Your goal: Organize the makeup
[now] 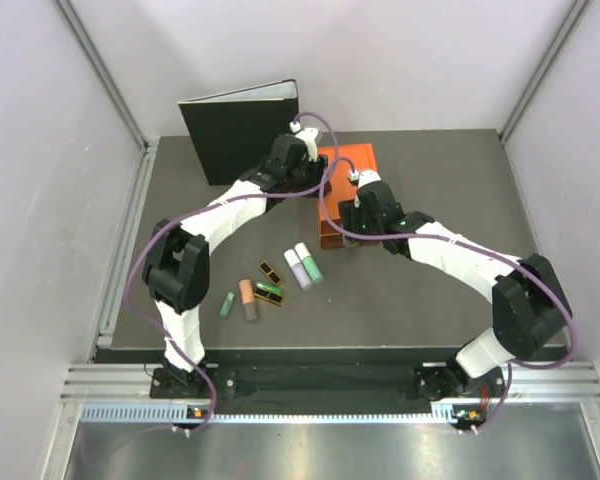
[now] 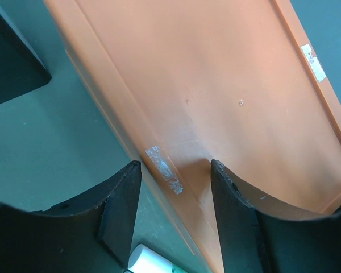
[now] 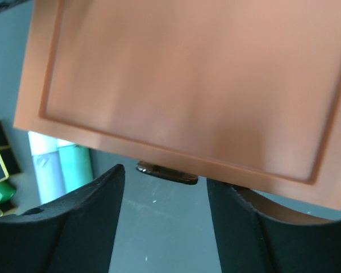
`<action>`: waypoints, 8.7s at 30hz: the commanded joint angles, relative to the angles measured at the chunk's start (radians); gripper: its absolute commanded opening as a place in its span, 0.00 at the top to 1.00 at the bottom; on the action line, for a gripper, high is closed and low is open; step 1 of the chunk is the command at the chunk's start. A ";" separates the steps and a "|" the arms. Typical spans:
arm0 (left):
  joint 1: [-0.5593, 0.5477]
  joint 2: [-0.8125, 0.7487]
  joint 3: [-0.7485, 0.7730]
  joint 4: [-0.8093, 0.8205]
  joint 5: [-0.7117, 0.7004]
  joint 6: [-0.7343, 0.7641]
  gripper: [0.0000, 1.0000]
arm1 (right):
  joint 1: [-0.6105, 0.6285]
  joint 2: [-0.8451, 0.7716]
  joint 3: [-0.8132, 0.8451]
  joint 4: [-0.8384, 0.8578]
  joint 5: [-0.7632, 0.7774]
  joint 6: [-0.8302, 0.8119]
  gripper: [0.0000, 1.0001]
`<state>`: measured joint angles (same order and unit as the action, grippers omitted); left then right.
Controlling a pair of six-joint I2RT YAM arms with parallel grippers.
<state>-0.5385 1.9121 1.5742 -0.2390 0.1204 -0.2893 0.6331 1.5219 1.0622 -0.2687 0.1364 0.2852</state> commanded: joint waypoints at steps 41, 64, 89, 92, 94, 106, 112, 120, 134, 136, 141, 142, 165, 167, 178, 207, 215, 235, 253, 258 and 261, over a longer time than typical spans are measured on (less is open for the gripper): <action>-0.005 0.053 0.023 -0.060 -0.087 -0.090 0.45 | 0.074 -0.284 -0.131 -0.184 0.128 0.082 1.00; -0.006 0.061 0.021 -0.066 -0.111 -0.068 0.43 | 0.082 -0.298 -0.211 -0.320 -0.015 0.000 0.87; -0.006 -0.171 0.061 -0.155 -0.234 0.055 0.13 | 0.083 -0.405 0.067 -0.558 -0.090 -0.076 0.20; -0.005 -0.228 0.034 -0.177 -0.281 0.053 0.07 | 0.088 -0.384 0.129 -0.543 -0.171 -0.101 0.21; 0.000 -0.265 0.012 -0.201 -0.307 0.050 0.06 | 0.102 -0.339 0.194 -0.538 -0.190 -0.116 0.21; 0.069 -0.364 -0.106 -0.532 -0.371 -0.098 0.02 | 0.165 -0.003 0.539 -0.481 -0.280 -0.193 0.22; 0.182 -0.317 -0.115 -0.763 -0.288 -0.189 0.01 | 0.217 0.119 0.614 -0.475 -0.388 -0.227 0.22; 0.247 -0.370 -0.230 -0.714 -0.219 -0.223 0.01 | 0.281 0.326 0.670 -0.538 -0.391 -0.270 0.23; 0.331 -0.446 -0.289 -0.685 -0.219 -0.241 0.01 | 0.280 0.463 0.529 -0.385 -0.231 -0.219 0.61; 0.344 -0.447 -0.278 -0.677 -0.211 -0.246 0.01 | 0.281 0.477 0.524 -0.366 -0.227 -0.221 0.60; 0.371 -0.447 -0.258 -0.666 -0.192 -0.249 0.01 | 0.280 0.517 0.504 -0.337 -0.218 -0.219 0.59; 0.373 -0.447 -0.255 -0.666 -0.192 -0.249 0.01 | 0.281 0.527 0.502 -0.336 -0.207 -0.222 0.59; 0.391 -0.335 -0.192 -0.611 -0.165 -0.241 0.01 | 0.280 0.445 0.558 -0.391 -0.187 -0.245 1.00; 0.393 -0.317 -0.189 -0.602 -0.156 -0.244 0.01 | 0.281 0.408 0.568 -0.406 -0.208 -0.256 1.00; 0.397 -0.225 -0.141 -0.574 -0.093 -0.244 0.01 | 0.280 0.138 0.659 -0.441 -0.274 -0.380 1.00; 0.397 -0.076 -0.080 -0.533 0.012 -0.249 0.01 | -0.087 -0.244 0.131 -0.202 -0.305 -0.942 1.00; 0.397 -0.073 -0.091 -0.537 0.015 -0.237 0.01 | -0.082 -0.226 0.110 -0.260 -0.342 -1.015 0.92; 0.397 -0.053 -0.094 -0.528 0.056 -0.225 0.01 | -0.070 -0.040 0.077 -0.207 -0.209 -0.890 0.85; 0.399 -0.056 -0.068 -0.533 0.099 -0.215 0.01 | -0.069 -0.067 0.281 -0.288 -0.066 -0.745 0.31; 0.399 -0.062 -0.060 -0.534 0.102 -0.206 0.01 | -0.050 -0.126 0.350 -0.380 -0.072 -0.693 0.30; 0.399 -0.062 -0.052 -0.540 0.101 -0.198 0.01 | -0.015 -0.140 0.404 -0.429 -0.084 -0.629 0.29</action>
<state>-0.1448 1.8595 1.4742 -0.7925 0.2127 -0.5125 0.5705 1.4452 1.3605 -0.6300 0.0578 -0.4381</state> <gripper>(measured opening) 0.991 0.696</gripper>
